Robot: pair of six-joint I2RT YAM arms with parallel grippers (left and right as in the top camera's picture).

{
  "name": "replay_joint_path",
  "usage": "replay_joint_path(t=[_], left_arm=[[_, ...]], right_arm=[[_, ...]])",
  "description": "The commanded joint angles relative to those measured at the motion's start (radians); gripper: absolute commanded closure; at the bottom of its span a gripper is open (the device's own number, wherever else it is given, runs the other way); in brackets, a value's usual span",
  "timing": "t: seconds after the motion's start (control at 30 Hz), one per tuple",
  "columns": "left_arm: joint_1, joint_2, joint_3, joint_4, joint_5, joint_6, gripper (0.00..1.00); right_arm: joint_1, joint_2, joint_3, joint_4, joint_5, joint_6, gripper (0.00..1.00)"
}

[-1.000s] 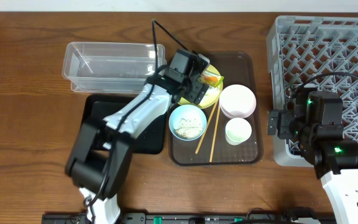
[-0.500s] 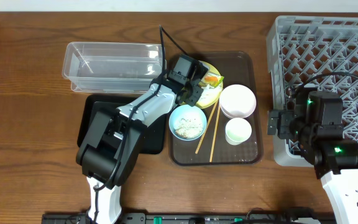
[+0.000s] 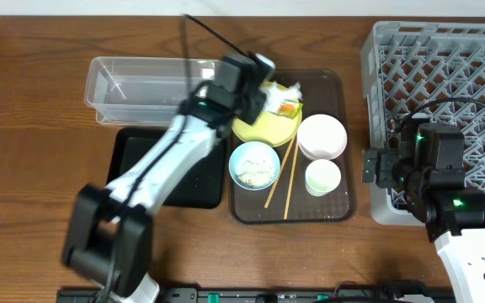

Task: Sort waste into correct bins and load items into the dishwasher rack
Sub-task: 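Carry the tissue with the left gripper into the clear bin, then return the left gripper to the plate and grasp the Apollo wrapper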

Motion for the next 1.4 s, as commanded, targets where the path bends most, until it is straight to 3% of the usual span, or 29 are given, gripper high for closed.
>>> replay_joint_path(t=[0.0,0.13,0.2,0.27,0.3,0.37,0.5,0.6,0.7,0.77,0.97,1.2,1.37], left_arm=[[0.075,-0.032,0.009,-0.013,-0.084,-0.011,0.94],[0.162,-0.023,0.009,-0.015,-0.086,-0.011,0.91],[0.198,-0.011,0.008,-0.016,-0.085,-0.011,0.83],[0.224,-0.003,0.008,-0.018,-0.085,-0.011,0.68],[0.232,-0.003,0.008,-0.018,-0.082,-0.012,0.51],[0.234,-0.009,0.008,-0.015,-0.077,-0.031,0.34],[0.219,-0.027,0.008,-0.013,0.105,-0.101,0.15],[0.213,-0.022,0.008,0.002,0.267,-0.281,0.14],[0.194,0.002,0.008,0.007,0.274,-0.565,0.14],[0.17,0.026,0.008,0.011,0.274,-0.664,0.13],[0.052,0.132,0.008,0.092,0.225,-0.75,0.14],[-0.051,0.256,0.008,0.212,0.203,-1.002,0.18],[-0.088,0.301,0.008,0.248,0.203,-1.102,0.18]], right_arm=[[0.008,-0.002,0.021,-0.002,-0.008,-0.001,0.01],[0.008,-0.002,0.021,-0.001,-0.008,-0.001,0.01],[0.008,-0.002,0.021,-0.001,-0.008,-0.001,0.01],[0.008,-0.002,0.021,-0.002,-0.008,-0.001,0.01],[0.008,-0.002,0.021,-0.003,-0.008,-0.001,0.01],[0.008,-0.002,0.021,-0.003,-0.008,-0.001,0.01],[0.008,-0.002,0.021,-0.001,-0.008,-0.001,0.01],[0.008,-0.002,0.021,-0.003,-0.008,-0.001,0.01],[0.008,-0.002,0.021,-0.003,-0.008,-0.001,0.01],[0.008,-0.002,0.021,-0.003,-0.008,-0.001,0.01],[0.008,-0.002,0.021,-0.003,-0.008,-0.001,0.01],[0.008,-0.002,0.021,-0.004,-0.008,-0.001,0.01],[0.008,-0.002,0.021,-0.004,-0.008,-0.001,0.01]])
